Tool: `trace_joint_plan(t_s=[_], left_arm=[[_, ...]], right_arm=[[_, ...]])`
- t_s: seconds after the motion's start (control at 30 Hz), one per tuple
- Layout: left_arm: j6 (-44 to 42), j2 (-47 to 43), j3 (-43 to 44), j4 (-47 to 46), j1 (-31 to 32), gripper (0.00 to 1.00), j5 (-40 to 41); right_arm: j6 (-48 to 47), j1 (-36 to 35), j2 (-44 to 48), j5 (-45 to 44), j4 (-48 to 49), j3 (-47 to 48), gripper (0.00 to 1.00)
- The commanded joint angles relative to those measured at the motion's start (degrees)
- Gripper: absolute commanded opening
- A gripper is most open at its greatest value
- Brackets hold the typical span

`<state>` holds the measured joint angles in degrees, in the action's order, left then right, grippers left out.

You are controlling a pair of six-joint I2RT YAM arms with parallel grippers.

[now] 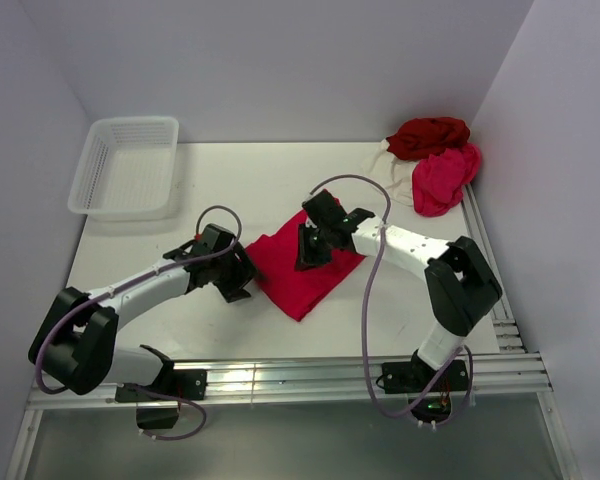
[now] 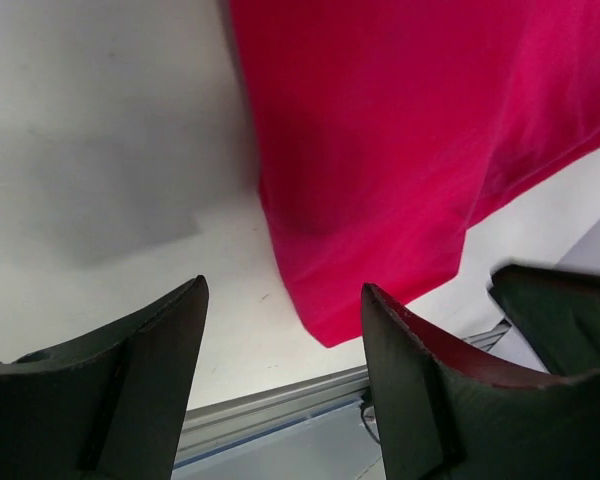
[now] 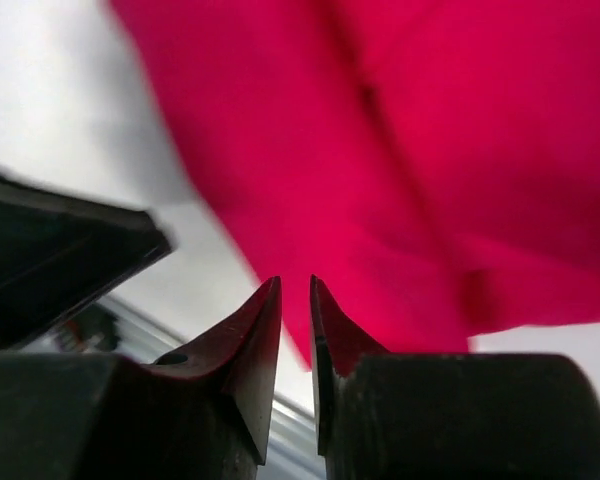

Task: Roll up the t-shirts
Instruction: Roll the tshirt

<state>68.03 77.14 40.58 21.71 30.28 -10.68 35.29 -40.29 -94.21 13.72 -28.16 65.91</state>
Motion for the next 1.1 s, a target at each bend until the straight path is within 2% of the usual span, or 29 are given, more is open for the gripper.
trace_joint_plan(t_s=[0.0, 0.13, 0.27, 0.53, 0.77, 0.83, 1.07], left_arm=[[4.39, -0.59, -0.85, -9.32, 0.92, 0.68, 1.79], [4.13, 0.72, -1.38, -11.86, 0.92, 0.67, 3.21], [4.22, 2.22, -4.01, -15.73, 1.09, 0.65, 2.15], [3.6, 2.75, -7.0, -16.79, 1.53, 0.64, 3.82], [2.47, 4.94, -7.88, -21.18, 1.62, 0.61, 3.56], [1.5, 6.43, -7.8, -24.86, 1.71, 0.55, 3.03], [0.26, 9.6, -6.48, -24.79, 2.06, 0.46, 3.64]], right_arm=[[-4.35, 2.15, -2.11, -0.36, -0.05, 1.06, 0.23], [-4.18, 2.94, -4.66, -0.18, 1.0, 1.59, 0.16], [-4.09, 3.12, -7.29, 0.7, 1.44, 2.82, 0.14], [-4.44, 3.29, -11.6, 0.7, 0.92, 4.58, 0.09], [-3.56, 3.47, -12.84, 2.28, 1.97, 3.0, 0.08], [-2.86, 3.47, -12.92, 2.81, 2.76, 2.12, 0.07], [-1.45, 3.47, -12.49, 3.86, 4.25, 0.45, 0.06]])
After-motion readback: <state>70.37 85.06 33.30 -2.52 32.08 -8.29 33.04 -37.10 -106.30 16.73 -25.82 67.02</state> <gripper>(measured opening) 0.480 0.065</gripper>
